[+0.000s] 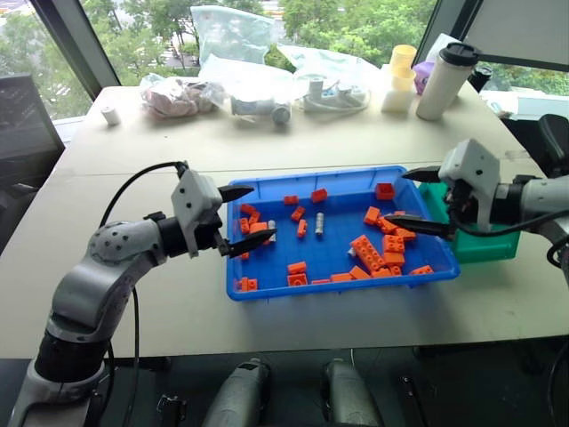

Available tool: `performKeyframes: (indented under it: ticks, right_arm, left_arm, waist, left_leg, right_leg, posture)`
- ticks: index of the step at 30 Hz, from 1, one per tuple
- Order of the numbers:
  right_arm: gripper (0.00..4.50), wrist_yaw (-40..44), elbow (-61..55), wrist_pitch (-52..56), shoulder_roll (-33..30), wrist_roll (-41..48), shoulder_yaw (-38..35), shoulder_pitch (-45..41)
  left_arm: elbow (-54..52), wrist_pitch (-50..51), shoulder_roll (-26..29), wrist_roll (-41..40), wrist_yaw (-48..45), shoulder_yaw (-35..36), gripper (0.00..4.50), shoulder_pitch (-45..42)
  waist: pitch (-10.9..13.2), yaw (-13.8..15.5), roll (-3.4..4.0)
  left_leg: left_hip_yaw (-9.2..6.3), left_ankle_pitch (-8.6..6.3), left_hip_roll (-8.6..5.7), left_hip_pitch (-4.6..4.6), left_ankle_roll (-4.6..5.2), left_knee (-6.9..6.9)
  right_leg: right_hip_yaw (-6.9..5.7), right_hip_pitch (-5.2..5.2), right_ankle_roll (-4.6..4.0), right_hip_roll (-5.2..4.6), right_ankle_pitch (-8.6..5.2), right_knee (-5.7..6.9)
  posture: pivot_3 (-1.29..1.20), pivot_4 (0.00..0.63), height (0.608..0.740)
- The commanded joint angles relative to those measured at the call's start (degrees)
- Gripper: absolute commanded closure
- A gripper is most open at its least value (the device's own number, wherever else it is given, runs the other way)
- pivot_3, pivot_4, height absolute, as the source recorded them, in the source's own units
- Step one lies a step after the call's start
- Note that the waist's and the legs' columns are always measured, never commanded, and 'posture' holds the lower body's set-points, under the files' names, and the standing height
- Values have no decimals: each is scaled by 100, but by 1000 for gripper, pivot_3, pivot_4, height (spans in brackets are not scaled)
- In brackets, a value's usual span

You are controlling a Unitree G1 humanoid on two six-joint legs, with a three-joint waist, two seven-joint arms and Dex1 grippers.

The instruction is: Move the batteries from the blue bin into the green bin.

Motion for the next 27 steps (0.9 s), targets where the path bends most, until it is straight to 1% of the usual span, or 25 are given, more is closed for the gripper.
performKeyframes:
  ticks: [1,3,5,19,23,27]
  right_arm:
    - [67,-15,-232,-4,33,87,-64,-62]
    - [67,-33,-253,7,58,92,-40,-72]
    - [67,-40,-264,11,83,87,-18,-85]
    - [67,-14,-298,-1,238,92,170,-196]
    - [67,-48,-220,-34,475,20,456,-458]
    - [67,-51,-51,-50,1006,-20,942,-811]
  left_arm:
    - [-28,-108,26,15,13,106,0,-142]
    - [-28,-103,35,43,31,93,0,-180]
    - [-54,6,8,-98,34,151,0,-240]
    - [-45,54,76,-69,59,174,0,-235]
    - [-65,51,87,-67,68,184,0,-199]
    - [-15,18,134,-41,55,231,0,-174]
  waist:
    - [0,0,0]
    - [0,1,0]
    - [0,1,0]
    - [0,0,0]
    - [0,-13,0]
    - [0,-18,0]
  left_leg:
    - [0,0,0,0,-1,0]
    - [0,0,0,0,0,0]
    - [0,0,0,0,0,0]
    - [0,2,0,0,-3,0]
    - [0,6,1,0,-10,0]
    - [0,7,1,0,-12,0]
  right_leg:
    - [0,0,0,0,0,0]
    - [0,0,0,0,0,0]
    - [0,0,0,0,0,0]
    - [0,0,0,0,0,0]
    - [0,-1,0,1,0,0]
    - [0,-1,0,2,0,0]
  posture:
    - [0,150,740]
    - [0,150,740]
    - [0,150,740]
    - [0,150,740]
    - [0,150,740]
    - [0,150,740]
